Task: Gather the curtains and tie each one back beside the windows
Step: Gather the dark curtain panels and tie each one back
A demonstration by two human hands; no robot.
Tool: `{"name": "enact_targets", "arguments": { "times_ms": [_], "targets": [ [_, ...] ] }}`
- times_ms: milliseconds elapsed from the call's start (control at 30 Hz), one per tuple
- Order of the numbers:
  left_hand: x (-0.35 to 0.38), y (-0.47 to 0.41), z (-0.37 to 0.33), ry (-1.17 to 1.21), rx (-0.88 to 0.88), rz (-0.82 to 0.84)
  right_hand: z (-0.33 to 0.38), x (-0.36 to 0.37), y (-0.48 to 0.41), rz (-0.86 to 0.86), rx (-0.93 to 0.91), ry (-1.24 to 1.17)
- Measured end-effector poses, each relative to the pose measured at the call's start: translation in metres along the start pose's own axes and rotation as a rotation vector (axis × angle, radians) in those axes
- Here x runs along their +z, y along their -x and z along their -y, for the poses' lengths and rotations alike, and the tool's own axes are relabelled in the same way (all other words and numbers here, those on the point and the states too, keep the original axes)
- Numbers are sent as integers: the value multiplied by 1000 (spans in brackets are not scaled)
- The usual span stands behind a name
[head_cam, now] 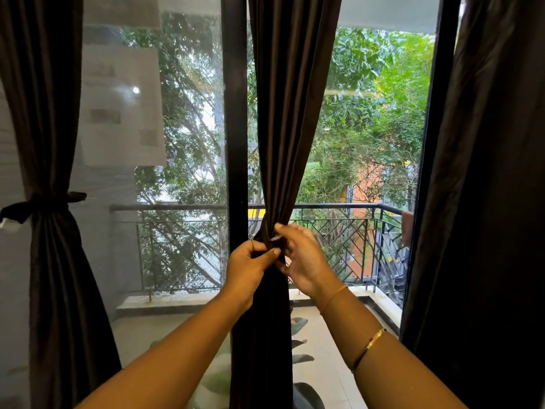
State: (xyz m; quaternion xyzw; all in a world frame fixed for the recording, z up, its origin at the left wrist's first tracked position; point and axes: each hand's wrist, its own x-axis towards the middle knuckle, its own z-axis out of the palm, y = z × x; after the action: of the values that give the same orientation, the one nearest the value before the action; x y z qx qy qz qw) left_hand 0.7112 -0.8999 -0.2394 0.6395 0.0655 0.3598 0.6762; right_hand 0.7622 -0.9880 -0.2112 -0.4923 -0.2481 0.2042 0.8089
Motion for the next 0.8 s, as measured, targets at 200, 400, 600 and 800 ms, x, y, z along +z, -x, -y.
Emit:
{"name": "enact_targets", "arguments": {
  "times_ms": [200,400,600,800],
  "targets": [
    [-1,-7,0,-106,27,-68,-14,-7,-2,-43,-375,415],
    [0,-13,1,-155,54,-70,-15,-12,-5,-112,-561,735],
    [-6,-16,-7,-241,211,20,-15,-15,-5,-325,-718,835],
    [-10,-20,-26,-274,247,217,2,-17,-8,-405,-582,555]
  ]
}}
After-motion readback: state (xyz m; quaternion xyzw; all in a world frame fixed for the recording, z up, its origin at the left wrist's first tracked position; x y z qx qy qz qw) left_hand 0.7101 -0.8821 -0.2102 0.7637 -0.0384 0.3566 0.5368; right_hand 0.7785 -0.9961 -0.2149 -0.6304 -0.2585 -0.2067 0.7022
